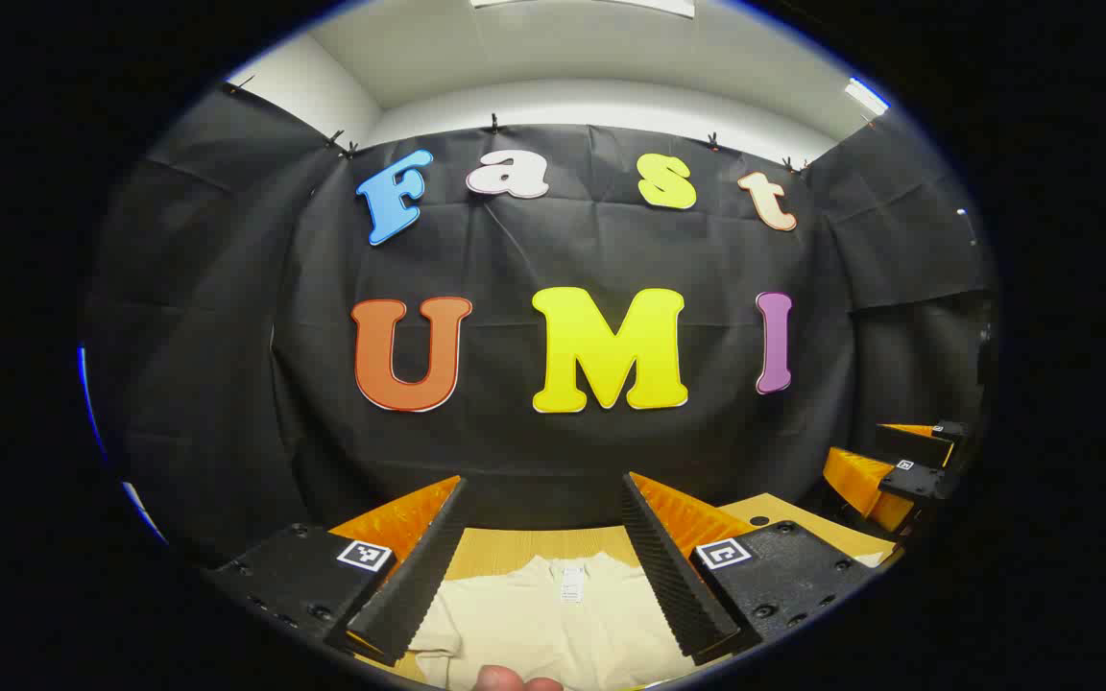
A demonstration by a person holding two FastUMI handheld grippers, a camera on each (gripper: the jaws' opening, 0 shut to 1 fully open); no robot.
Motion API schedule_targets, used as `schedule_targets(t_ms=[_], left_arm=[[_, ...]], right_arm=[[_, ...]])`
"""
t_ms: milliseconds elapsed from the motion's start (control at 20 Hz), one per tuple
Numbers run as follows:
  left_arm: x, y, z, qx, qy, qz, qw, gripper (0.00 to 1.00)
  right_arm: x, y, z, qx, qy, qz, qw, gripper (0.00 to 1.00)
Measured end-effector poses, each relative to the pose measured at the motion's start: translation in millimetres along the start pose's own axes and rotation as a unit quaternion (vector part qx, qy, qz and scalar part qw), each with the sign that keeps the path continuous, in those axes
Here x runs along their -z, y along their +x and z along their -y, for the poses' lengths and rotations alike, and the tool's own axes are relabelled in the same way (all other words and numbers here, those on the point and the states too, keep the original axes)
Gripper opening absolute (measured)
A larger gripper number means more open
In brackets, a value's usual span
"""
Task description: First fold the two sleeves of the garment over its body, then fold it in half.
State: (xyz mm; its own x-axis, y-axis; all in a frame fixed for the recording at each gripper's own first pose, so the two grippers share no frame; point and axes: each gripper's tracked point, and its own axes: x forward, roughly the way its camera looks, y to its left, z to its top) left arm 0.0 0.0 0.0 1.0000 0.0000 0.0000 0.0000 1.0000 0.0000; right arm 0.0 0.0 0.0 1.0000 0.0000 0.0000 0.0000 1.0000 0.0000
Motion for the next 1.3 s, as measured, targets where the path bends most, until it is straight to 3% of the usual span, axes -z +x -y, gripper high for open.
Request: schedule_targets(t_ms=[1300], left_arm=[[0.4,15.2,22.9,0.001,0.007,0.000,1.000,0.99]], right_arm=[[3.6,12.4,33.5,0.012,0.007,-0.014,1.000,0.94]])
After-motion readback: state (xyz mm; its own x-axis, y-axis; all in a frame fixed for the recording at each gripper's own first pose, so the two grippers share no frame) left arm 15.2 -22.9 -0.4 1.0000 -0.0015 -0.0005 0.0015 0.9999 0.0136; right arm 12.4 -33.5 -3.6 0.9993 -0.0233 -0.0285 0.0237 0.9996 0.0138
